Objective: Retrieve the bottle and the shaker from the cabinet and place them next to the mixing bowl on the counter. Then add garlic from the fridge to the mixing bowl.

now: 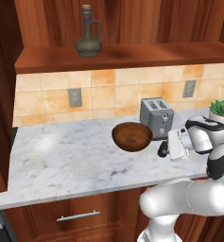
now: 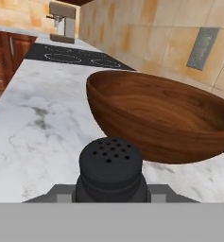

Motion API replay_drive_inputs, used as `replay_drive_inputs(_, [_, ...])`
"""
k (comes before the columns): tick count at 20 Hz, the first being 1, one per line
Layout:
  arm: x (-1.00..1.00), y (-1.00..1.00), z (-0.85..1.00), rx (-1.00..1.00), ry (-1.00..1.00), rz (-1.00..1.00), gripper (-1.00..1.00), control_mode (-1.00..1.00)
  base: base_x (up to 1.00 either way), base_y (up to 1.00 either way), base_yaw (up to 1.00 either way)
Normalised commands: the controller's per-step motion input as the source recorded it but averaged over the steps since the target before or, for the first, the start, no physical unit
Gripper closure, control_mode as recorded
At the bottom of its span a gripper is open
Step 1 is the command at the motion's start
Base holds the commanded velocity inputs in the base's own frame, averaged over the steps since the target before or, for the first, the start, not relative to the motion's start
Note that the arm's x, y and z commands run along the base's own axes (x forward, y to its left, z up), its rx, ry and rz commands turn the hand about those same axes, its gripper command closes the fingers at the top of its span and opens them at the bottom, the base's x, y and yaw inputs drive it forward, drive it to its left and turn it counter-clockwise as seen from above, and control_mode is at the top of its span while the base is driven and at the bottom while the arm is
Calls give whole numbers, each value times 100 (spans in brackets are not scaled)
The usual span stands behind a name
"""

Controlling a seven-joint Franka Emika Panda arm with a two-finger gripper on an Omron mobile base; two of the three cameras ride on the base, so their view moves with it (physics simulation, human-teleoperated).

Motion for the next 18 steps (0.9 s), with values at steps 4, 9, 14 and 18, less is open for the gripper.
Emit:
replay_drive_inputs(4, [17,0,-23,1,0,1,100,-100,0,0,0])
replay_drive_inputs(9, [20,0,-20,2,0,2,100,-100,0,0,0])
replay_drive_inputs(14, [24,0,-23,2,0,4,100,-100,0,0,0])
replay_drive_inputs(18, [20,0,-25,3,0,4,100,-100,0,0,0])
